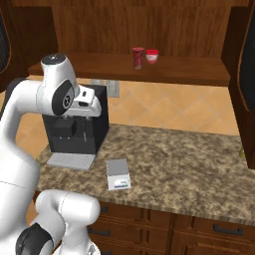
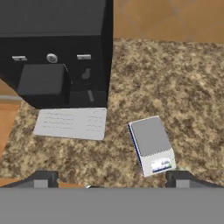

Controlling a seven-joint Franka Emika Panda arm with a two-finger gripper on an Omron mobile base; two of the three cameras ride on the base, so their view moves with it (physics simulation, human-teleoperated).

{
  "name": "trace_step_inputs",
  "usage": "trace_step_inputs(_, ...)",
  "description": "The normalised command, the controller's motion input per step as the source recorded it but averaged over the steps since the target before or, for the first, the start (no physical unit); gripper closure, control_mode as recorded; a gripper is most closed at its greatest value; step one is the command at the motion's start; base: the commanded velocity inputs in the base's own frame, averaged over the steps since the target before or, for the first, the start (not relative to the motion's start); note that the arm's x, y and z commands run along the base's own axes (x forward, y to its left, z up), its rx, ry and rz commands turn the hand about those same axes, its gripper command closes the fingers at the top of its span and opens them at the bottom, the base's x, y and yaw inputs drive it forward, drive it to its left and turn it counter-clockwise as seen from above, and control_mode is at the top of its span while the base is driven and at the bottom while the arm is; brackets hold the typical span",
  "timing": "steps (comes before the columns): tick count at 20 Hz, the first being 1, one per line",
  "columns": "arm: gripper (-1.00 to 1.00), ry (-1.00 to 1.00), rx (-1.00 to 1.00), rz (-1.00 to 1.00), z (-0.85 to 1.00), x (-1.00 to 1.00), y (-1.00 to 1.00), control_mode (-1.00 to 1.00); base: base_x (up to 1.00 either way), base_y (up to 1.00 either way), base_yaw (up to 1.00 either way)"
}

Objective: Pick the yogurt and place it on the digital scale for weighing, and close the cabinet.

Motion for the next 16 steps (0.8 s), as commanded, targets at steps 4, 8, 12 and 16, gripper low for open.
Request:
trace_step_inputs(4,-1.00,-0.03,0.00,-0.05,0.21,-0.19,-0.31,-1.00,0.00,0.00,0.00)
trace_step_inputs(8,-1.00,-0.09,0.00,-0.06,0.25,-0.13,-0.37,-1.00,0.00,0.00,0.00)
trace_step_inputs(12,-1.00,-0.07,0.00,-0.04,0.37,-0.01,-0.26,-1.00,0.00,0.00,0.00)
trace_step_inputs(16,-1.00,-0.08,0.00,-0.05,0.45,0.00,-0.07,-1.00,0.00,0.00,0.00)
